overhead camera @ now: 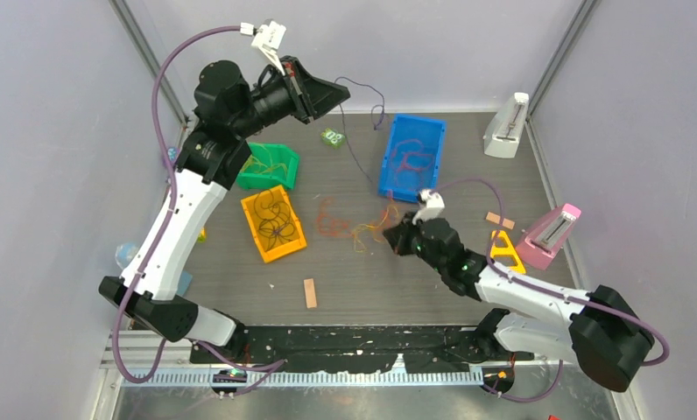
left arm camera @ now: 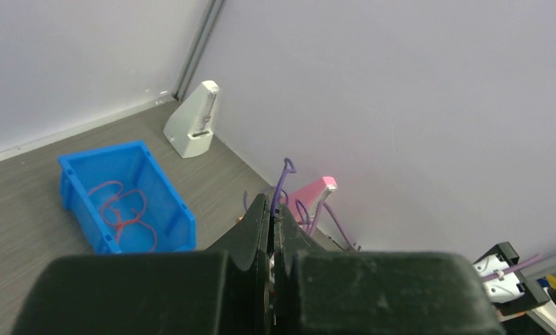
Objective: Untangle the cables
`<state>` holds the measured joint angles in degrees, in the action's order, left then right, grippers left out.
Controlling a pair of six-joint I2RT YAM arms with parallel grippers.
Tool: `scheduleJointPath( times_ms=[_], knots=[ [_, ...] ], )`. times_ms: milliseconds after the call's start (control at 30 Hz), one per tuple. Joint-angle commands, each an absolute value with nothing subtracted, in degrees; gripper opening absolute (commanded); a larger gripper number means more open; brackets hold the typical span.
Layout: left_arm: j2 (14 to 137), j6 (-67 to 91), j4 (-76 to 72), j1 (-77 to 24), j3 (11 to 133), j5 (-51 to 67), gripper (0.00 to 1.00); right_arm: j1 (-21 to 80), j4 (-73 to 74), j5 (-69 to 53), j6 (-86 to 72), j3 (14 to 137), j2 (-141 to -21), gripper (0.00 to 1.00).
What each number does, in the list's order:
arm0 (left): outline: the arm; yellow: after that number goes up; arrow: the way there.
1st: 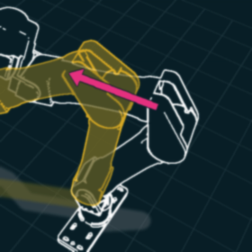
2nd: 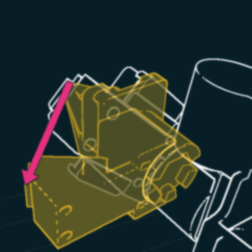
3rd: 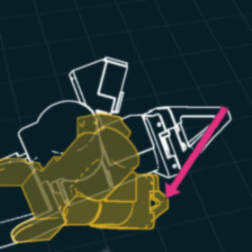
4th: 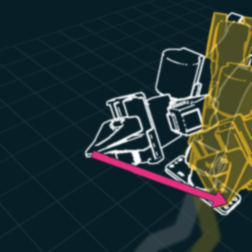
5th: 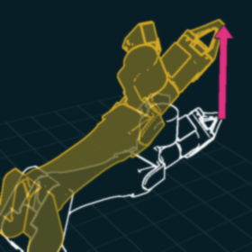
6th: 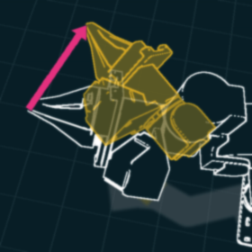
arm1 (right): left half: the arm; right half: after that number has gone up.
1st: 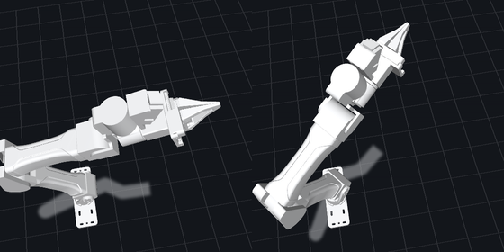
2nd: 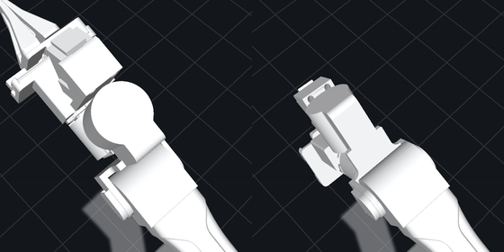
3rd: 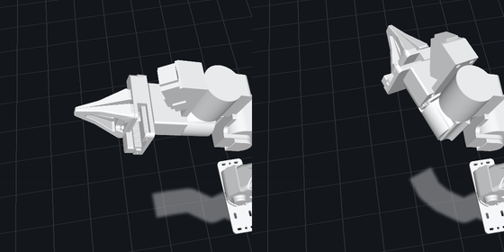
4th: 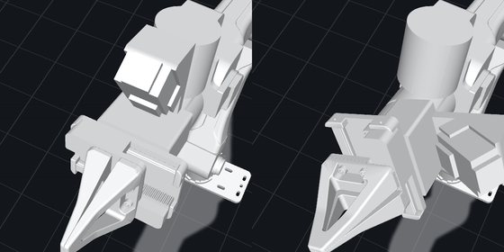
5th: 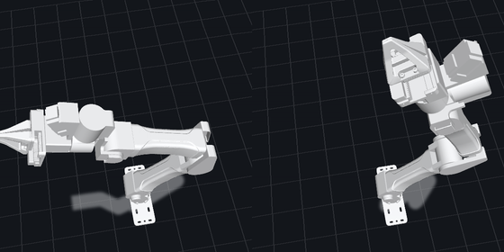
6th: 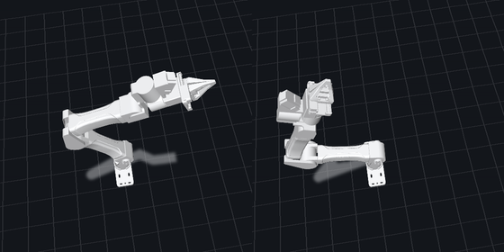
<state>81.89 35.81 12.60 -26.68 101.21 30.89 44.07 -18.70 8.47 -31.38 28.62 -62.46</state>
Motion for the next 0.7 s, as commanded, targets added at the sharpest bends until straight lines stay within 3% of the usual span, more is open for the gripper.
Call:
scheduleJointPath(
  times_ms=[0, 267, 367, 433, 467, 533, 567, 667],
  knots=[
    [82.2, 33.2, 13.2, -25.9, 105.6, 29.6, 0.00, 41.6, -7.0, 17.4, -46.6, 17.9, -56.6, 0.05],
    [83.4, 35.3, 11.8, -25.9, 106.6, 31.4, 0.00, 40.4, -1.8, 21.9, -47.1, 15.1, -48.8, 0.05],
    [83.2, 35.7, 11.5, -26.1, 106.3, 32.5, 0.00, 40.4, -2.8, 19.0, -39.5, 17.2, -48.9, 0.13],
    [82.6, 35.0, 12.3, -26.1, 105.9, 32.5, 0.00, 40.4, -3.0, 17.0, -35.4, 19.3, -48.9, 0.40],
    [82.2, 34.2, 13.7, -26.1, 105.7, 31.9, 0.00, 40.4, -3.1, 16.5, -34.3, 20.5, -48.8, 0.69],
    [80.8, 32.0, 15.3, -26.0, 104.4, 30.3, 0.00, 40.4, -2.5, 15.5, -30.8, 22.4, -48.4, 0.96],
    [79.9, 31.4, 15.9, -25.7, 103.5, 29.5, 0.00, 40.4, -1.3, 15.4, -30.1, 23.0, -48.1, 1.00],
    [76.8, 30.6, 16.7, -24.4, 99.5, 27.8, 0.00, 40.4, 1.1, 15.4, -27.0, 25.9, -47.3, 0.95]
  ],
)
